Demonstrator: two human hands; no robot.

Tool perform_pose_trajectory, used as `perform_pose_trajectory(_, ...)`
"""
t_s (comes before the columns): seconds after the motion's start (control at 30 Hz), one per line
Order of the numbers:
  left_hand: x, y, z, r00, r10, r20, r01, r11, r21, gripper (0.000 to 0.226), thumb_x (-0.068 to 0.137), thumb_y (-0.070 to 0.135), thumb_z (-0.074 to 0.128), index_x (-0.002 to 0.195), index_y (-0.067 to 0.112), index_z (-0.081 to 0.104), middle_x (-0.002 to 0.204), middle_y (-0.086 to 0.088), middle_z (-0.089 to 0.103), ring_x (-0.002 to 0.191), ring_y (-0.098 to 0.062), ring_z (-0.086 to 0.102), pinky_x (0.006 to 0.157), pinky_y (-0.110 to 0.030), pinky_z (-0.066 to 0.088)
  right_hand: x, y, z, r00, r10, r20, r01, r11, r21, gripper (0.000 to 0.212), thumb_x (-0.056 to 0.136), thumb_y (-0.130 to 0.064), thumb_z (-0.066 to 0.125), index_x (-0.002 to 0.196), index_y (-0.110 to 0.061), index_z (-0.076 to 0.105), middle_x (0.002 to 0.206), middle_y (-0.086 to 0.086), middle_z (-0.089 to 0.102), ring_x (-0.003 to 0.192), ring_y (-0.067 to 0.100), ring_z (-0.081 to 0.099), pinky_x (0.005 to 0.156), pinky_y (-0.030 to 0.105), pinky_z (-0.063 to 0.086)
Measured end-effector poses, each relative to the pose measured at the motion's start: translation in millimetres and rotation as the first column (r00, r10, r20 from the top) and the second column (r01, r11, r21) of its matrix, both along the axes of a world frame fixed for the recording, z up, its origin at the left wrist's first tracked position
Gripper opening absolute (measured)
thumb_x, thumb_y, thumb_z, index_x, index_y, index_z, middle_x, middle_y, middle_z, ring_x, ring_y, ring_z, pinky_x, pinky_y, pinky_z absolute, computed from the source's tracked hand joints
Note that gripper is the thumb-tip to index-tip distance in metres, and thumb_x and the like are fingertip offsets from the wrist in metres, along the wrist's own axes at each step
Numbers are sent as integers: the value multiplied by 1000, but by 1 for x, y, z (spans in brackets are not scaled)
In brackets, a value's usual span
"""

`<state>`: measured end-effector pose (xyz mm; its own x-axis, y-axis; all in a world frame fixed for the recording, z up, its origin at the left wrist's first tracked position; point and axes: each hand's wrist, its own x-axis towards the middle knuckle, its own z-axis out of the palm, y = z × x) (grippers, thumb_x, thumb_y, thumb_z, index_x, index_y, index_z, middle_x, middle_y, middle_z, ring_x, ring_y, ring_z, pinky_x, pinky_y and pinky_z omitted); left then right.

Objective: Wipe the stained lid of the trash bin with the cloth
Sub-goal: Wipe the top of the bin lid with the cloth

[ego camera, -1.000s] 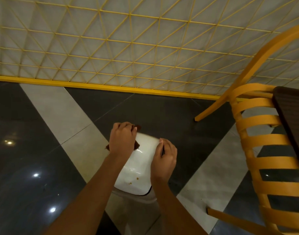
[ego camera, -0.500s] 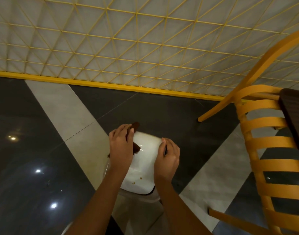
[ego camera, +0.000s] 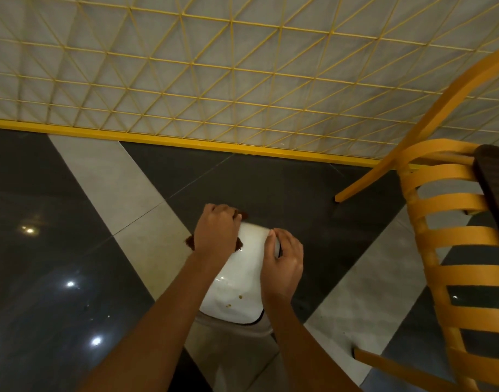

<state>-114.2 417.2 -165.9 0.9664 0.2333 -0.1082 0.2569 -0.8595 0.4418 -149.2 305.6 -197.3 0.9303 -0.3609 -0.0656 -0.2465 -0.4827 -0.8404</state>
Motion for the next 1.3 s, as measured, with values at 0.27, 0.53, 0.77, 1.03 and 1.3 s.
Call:
perform_pose_trajectory(0.27, 12, -4, 12, 973, -89, -214, 135, 968, 210, 36, 98, 32, 38, 123, 11, 51, 127, -8, 54, 120, -22, 43, 102, -32, 34, 1, 1, -1, 1000, -13, -2, 13, 1000, -10, 28, 89, -27, 55, 111, -12, 62, 118, 3, 58, 106, 5, 47, 95, 20, 35)
perform_pose_trajectory(0.53, -45, -11, 2, 954, -269, 130, 249, 956, 157, 49, 85, 20, 56, 130, 5, 47, 137, -14, 47, 125, -28, 45, 106, -37, 33, 1, 1, -2, 1000, -4, 1, 4, 1000, -29, 27, 89, -25, 54, 111, -10, 63, 116, 5, 59, 108, 10, 51, 94, 19, 34)
perform_pose_trajectory(0.77, -19, 14, -6, 963, 258, 74, -252, 964, -85, 36, 97, 26, 41, 126, 8, 53, 130, -7, 53, 121, -24, 38, 104, -29, 30, 0, 2, -2, 999, -16, 31, 17, 1000, -25, 26, 89, -24, 54, 109, -10, 64, 116, 6, 59, 109, 15, 54, 96, 23, 38)
perform_pose_trajectory(1.03, -99, 5, -31, 917, 149, 370, -86, 980, -181, 39, 90, 27, 44, 120, 7, 58, 125, -3, 56, 113, -13, 34, 104, -6, 21, 0, 1, 1, 1000, -13, 8, 13, 1000, -13, 27, 89, -25, 53, 111, -12, 63, 117, 4, 57, 108, 11, 52, 95, 20, 36)
perform_pose_trajectory(1.3, -70, 10, -22, 915, 247, 320, -177, 956, -234, 35, 89, 26, 54, 121, 11, 59, 125, -4, 58, 110, -12, 35, 96, -23, 31, 1, 1, 4, 1000, -13, -7, 13, 1000, -4, 28, 90, -23, 54, 112, -10, 62, 119, 6, 57, 105, 5, 45, 94, 19, 32)
